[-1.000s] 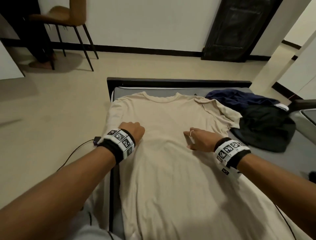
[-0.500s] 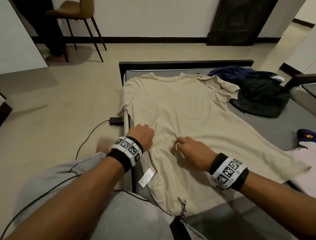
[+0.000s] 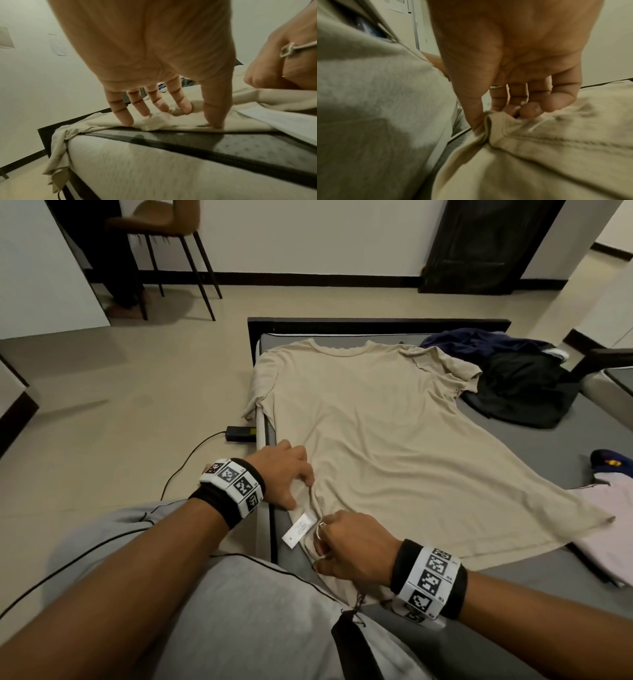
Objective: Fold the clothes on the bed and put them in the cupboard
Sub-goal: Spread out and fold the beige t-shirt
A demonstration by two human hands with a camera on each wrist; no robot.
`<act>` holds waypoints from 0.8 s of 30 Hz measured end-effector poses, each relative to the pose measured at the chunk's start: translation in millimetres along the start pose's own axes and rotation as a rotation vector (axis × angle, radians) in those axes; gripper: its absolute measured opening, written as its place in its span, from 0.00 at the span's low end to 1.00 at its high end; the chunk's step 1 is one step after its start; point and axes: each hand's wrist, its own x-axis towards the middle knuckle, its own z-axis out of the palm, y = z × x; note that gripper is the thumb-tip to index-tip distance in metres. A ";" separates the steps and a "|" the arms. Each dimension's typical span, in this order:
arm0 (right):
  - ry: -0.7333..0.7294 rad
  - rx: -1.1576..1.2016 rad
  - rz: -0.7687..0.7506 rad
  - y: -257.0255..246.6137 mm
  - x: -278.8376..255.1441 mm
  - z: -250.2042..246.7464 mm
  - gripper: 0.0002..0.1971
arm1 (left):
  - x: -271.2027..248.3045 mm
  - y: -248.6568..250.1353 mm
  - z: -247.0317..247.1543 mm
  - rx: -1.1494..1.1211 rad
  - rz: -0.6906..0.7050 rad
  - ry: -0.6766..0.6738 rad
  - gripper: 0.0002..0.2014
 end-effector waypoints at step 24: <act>0.143 0.314 -0.075 -30.2 -18.3 -13.4 0.13 | -26.0 1.9 15.3 0.044 0.181 0.085 0.06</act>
